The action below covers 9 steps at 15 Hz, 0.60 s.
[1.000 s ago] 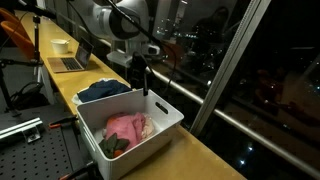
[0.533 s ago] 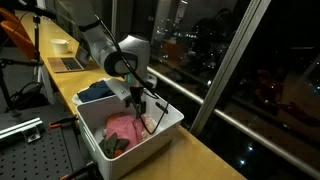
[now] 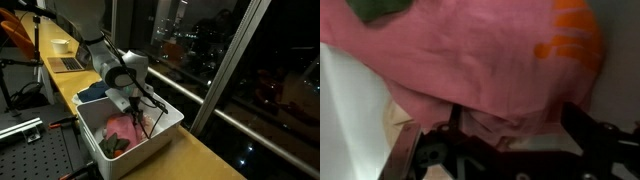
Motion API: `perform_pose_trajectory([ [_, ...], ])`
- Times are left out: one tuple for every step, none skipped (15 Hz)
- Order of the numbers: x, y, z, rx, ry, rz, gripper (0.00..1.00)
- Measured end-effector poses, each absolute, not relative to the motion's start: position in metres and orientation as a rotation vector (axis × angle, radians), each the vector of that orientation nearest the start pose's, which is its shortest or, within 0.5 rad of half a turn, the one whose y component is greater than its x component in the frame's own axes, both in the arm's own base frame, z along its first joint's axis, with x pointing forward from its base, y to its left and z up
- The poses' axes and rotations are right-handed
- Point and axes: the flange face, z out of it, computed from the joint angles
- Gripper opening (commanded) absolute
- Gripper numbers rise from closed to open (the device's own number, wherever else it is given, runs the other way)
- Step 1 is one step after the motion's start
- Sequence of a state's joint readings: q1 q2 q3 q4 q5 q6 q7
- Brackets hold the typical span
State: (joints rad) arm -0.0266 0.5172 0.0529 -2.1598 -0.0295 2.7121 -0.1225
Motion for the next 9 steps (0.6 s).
perform_pose_trajectory([
  [0.567,0.014,0.156,-3.12,-0.266,-0.058,1.0],
  [0.568,0.013,0.154,-3.121,-0.268,-0.055,1.0],
  [0.568,0.013,0.151,-3.121,-0.272,-0.051,1.0],
  [0.569,0.013,0.147,-3.12,-0.275,-0.044,1.0],
  [0.569,0.013,0.141,-3.119,-0.281,-0.031,1.0],
  [0.57,0.014,0.133,-3.119,-0.287,-0.017,1.0],
  [0.57,0.015,0.125,-3.118,-0.295,-0.001,0.95],
  [0.57,0.016,0.117,-3.12,-0.31,0.014,0.74],
  [0.57,0.015,0.11,-3.123,-0.322,0.027,0.71],
])
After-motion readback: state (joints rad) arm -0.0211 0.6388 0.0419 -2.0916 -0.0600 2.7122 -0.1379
